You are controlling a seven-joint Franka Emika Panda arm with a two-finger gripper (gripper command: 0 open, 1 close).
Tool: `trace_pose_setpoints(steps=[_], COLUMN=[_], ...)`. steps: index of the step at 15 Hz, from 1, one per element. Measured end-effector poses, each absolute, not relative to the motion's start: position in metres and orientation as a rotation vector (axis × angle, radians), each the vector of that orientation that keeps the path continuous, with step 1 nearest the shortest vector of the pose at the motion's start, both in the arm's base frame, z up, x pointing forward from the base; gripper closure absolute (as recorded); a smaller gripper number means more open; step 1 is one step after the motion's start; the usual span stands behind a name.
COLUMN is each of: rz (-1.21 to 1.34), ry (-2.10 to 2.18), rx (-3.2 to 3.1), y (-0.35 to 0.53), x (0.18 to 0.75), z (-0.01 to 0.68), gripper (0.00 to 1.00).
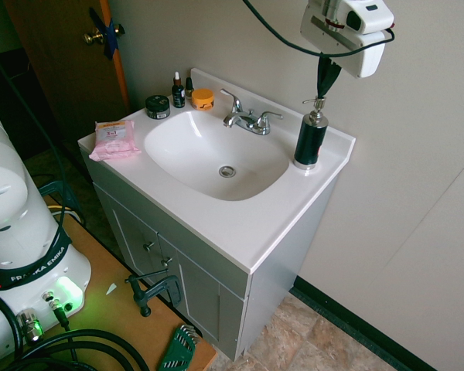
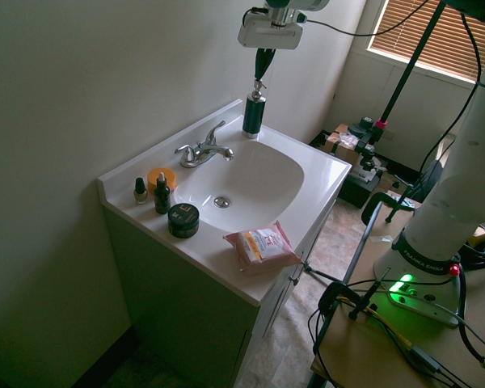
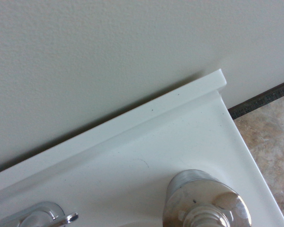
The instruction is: Sanitize yourself
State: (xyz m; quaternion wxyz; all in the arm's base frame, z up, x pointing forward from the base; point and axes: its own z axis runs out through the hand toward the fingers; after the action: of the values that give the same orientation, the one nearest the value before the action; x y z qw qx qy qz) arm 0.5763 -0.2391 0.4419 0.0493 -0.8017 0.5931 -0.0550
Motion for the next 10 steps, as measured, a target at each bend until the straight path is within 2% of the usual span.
trace_pose_setpoints(steps=[10], rz=[-0.178], ry=[1.777], rx=[-2.411], y=[-0.239], x=[0.566], z=[0.435], gripper=[1.00])
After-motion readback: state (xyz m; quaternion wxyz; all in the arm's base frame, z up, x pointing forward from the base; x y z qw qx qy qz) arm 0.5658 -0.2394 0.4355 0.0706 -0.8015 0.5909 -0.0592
